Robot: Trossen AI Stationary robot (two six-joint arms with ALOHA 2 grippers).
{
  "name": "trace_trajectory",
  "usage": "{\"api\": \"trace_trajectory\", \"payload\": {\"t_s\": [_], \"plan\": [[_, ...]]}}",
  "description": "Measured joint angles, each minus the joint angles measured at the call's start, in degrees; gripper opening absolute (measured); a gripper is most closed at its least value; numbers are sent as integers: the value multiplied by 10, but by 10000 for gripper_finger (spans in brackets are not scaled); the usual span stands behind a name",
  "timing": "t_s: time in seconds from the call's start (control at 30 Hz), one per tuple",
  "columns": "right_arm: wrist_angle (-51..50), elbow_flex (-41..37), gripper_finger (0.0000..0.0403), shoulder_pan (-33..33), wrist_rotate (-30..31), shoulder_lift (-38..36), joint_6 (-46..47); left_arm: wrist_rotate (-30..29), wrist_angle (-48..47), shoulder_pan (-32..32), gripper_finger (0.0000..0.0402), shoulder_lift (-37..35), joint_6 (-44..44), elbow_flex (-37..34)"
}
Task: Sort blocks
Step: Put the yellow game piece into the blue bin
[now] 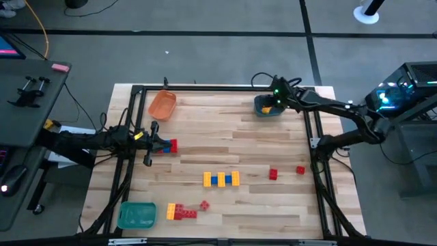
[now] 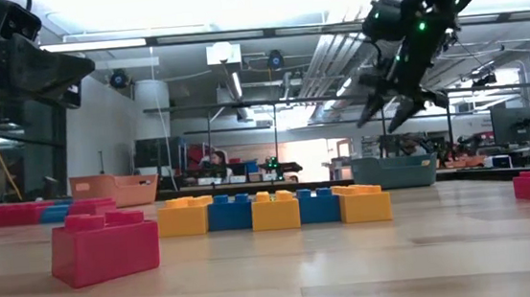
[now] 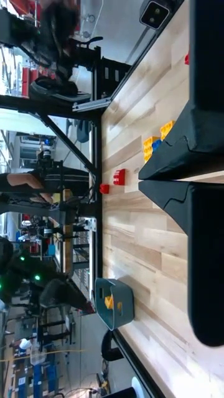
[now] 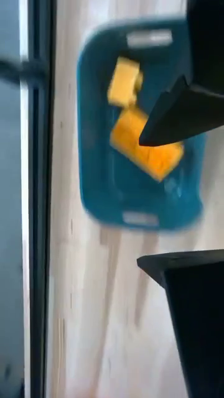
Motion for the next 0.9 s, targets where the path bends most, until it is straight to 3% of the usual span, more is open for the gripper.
{"api": "trace_trajectory", "payload": {"t_s": [0.13, 0.23, 0.43, 0.57, 0.7, 0.9], "plan": [[38, 0, 182, 64, -106, -29, 41, 0, 0, 0, 0, 0, 0, 0], [77, 0, 181, 172, -128, -30, 135, 0, 0, 0, 0, 0, 0, 0], [117, 1, 172, 438, 11, 34, 434, 0, 0, 0, 0, 0, 0, 0], [112, 30, 168, 567, 45, 117, 619, 0, 0, 0, 0, 0, 0, 0], [21, 120, 165, 615, 34, 203, 697, 0, 0, 0, 0, 0, 0, 0], [-178, 278, 164, 584, 36, 298, 683, 0, 0, 0, 0, 0, 0, 0]]}}
